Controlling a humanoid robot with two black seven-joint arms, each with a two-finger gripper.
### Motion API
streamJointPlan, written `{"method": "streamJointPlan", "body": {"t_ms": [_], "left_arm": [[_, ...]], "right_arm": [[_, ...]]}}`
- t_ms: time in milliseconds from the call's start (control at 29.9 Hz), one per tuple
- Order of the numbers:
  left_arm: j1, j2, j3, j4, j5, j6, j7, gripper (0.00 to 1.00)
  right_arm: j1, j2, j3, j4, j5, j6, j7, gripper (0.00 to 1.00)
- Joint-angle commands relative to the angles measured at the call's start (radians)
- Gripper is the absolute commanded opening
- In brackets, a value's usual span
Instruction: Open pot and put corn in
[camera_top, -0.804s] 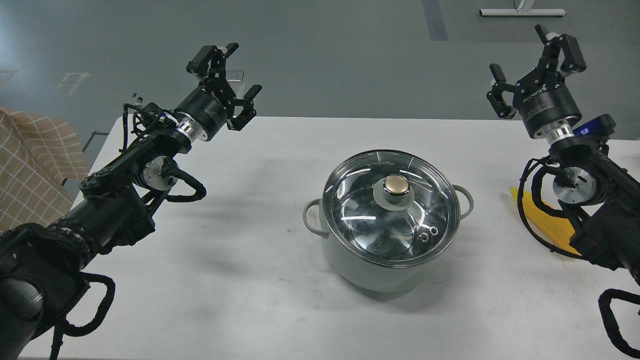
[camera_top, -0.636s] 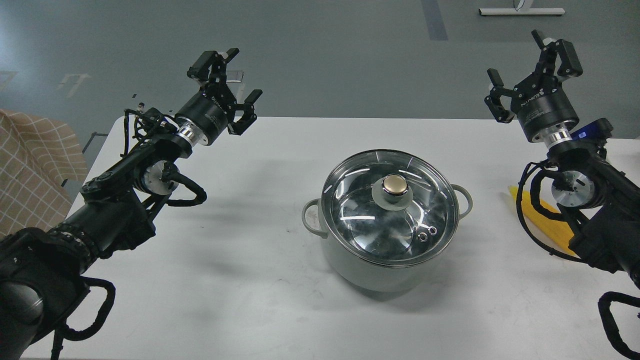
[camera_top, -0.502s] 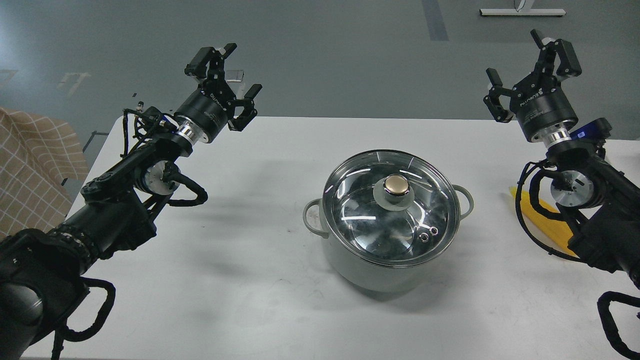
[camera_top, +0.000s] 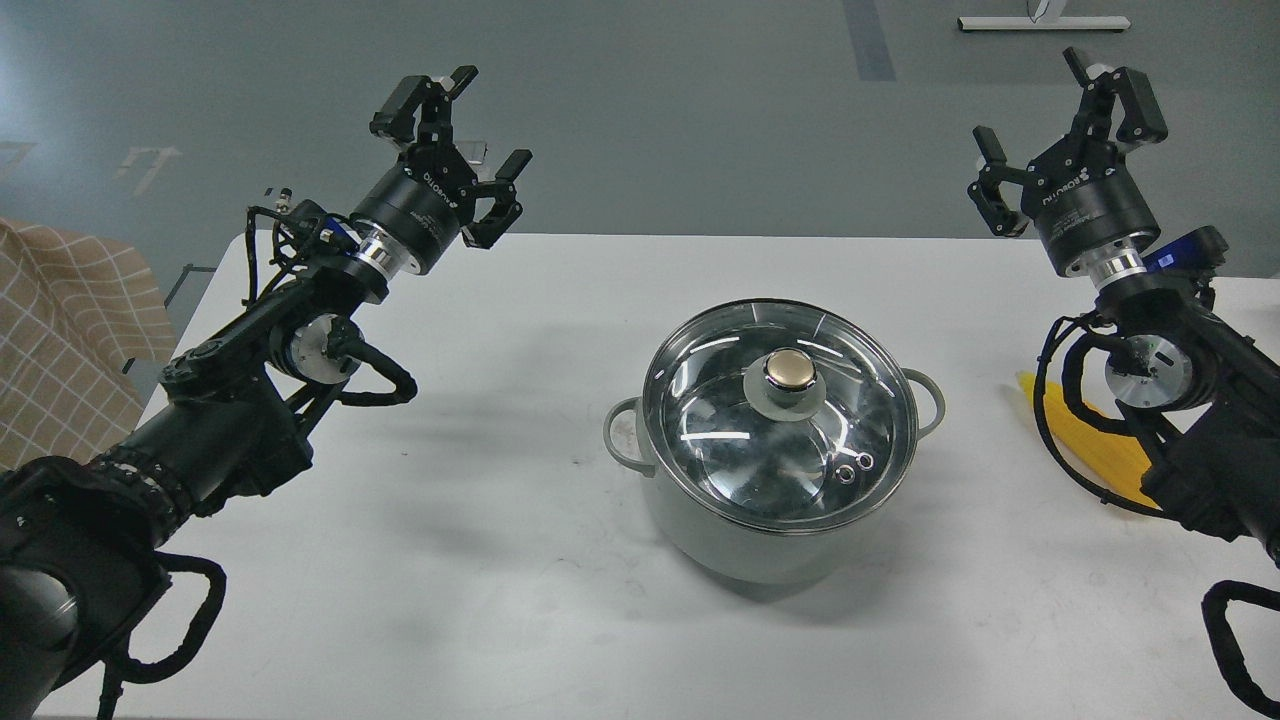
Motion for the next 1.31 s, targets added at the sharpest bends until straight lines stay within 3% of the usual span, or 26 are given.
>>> {"method": "streamJointPlan", "body": {"t_ms": [0, 167, 904, 1105, 1273], "left_arm": [[-0.002, 0.016, -0.009, 0.035, -0.002, 0.000, -0.006, 0.98], [0.001, 0.015, -0.014, 0.089, -0.006, 0.000, -0.010, 0.98], [0.005, 0.005, -0.019, 0.071, -0.038, 0.000, -0.028, 0.98], [-0.010, 0.042, -0.008, -0.036, 0.022, 0.000, -0.039, 0.98], [-0.084, 0.148, -0.014, -0.253, 0.252, 0.000, -0.045, 0.98]], "right_arm": [[0.003, -0.032, -0.002, -0.023, -0.005, 0.000, 0.000, 1.00], [0.009, -0.034, -0.006, -0.061, -0.025, 0.000, 0.000, 1.00], [0.007, 0.023, -0.066, -0.086, -0.023, 0.000, 0.000, 1.00], [0.006, 0.019, -0.066, -0.084, -0.025, 0.000, 0.000, 1.00], [0.007, 0.012, -0.066, -0.084, -0.025, 0.000, 0.000, 1.00]]}}
